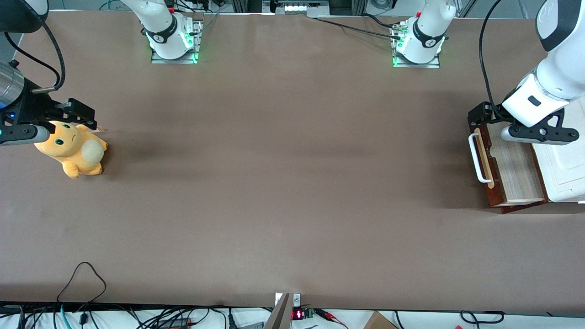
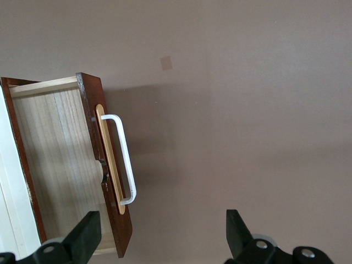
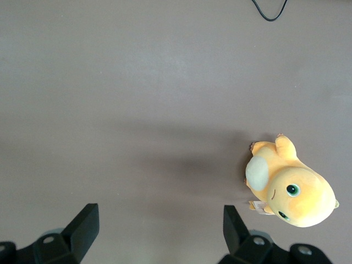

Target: Open lower drawer with left arm only

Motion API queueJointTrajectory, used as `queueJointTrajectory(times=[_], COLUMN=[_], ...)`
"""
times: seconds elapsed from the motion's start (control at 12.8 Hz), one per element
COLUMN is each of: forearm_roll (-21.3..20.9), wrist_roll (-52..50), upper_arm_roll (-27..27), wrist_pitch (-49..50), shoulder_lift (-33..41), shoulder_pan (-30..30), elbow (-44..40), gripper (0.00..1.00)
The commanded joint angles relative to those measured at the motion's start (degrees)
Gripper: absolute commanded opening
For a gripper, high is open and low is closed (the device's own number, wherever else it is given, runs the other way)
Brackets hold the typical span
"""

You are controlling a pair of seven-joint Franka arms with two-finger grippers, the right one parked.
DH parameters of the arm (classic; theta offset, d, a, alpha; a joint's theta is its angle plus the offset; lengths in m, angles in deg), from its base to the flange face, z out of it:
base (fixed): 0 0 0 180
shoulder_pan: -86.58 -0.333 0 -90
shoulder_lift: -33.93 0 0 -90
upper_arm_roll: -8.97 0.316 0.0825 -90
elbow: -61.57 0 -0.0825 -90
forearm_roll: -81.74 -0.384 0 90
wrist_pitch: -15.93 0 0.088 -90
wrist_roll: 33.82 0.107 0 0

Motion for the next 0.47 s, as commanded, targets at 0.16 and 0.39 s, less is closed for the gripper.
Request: queueJointTrajectory(times=[0.16,0.39], forearm_roll=[3.11,3.20], wrist_roll=[1.49,1.49], upper_arm_roll=[0.37,0.37], wrist_pitch=[2.03,1.94], shoulder_lift=[0.26,0.26], shoulder_pan=[0.08,-0.01], elbow=[-1.15,-1.15], gripper=[1.00,1.00])
